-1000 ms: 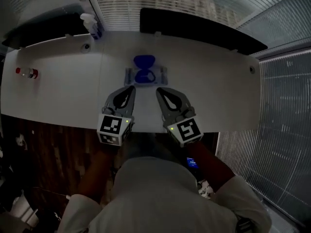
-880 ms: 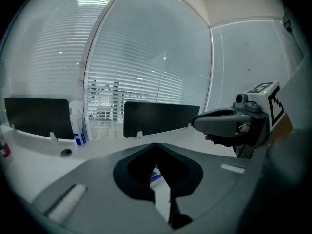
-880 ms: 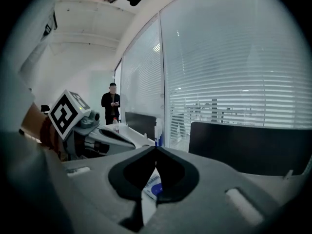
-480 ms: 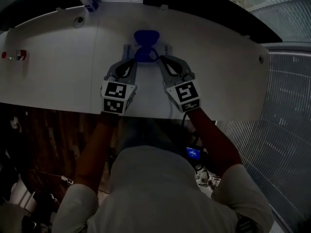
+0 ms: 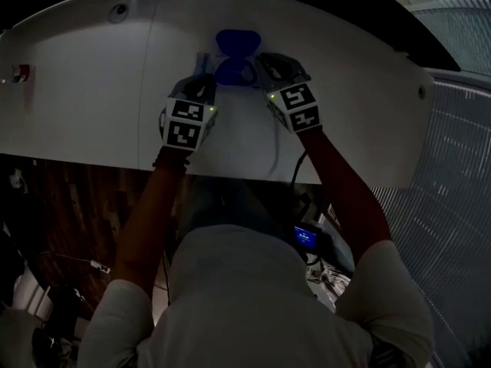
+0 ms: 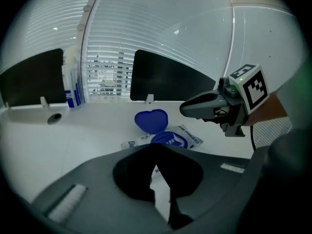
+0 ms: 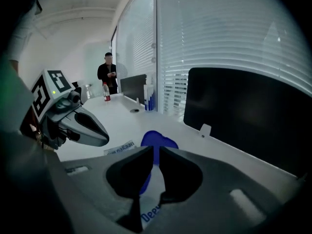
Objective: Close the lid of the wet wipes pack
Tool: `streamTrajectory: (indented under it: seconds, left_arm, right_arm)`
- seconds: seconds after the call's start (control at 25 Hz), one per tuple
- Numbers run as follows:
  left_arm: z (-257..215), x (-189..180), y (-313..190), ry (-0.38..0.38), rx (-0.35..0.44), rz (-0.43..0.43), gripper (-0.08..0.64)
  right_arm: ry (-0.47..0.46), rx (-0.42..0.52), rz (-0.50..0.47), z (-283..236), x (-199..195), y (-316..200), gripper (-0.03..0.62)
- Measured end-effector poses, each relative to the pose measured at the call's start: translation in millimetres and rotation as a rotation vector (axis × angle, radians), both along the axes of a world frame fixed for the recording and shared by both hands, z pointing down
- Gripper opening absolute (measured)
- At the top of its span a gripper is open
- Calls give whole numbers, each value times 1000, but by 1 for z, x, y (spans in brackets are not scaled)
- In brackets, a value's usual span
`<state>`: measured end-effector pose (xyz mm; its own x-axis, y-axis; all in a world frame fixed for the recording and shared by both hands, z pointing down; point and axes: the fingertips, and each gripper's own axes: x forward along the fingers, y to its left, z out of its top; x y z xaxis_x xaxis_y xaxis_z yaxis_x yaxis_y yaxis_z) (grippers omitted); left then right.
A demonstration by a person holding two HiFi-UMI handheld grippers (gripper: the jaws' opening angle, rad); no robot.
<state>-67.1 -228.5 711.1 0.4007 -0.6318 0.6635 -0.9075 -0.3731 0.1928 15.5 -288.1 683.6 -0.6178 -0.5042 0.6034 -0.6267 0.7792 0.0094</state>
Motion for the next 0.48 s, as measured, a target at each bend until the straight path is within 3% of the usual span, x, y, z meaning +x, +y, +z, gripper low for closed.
streamTrajectory:
  seconds: [0.16, 0.48]
  left_arm:
    - [20, 1, 0, -9, -49, 10, 3]
    - [50, -10, 5, -36, -119, -5, 3]
  right_arm:
    - [51, -33, -10, 22, 4, -21, 46]
    - [39, -95, -12, 43, 7, -59, 78]
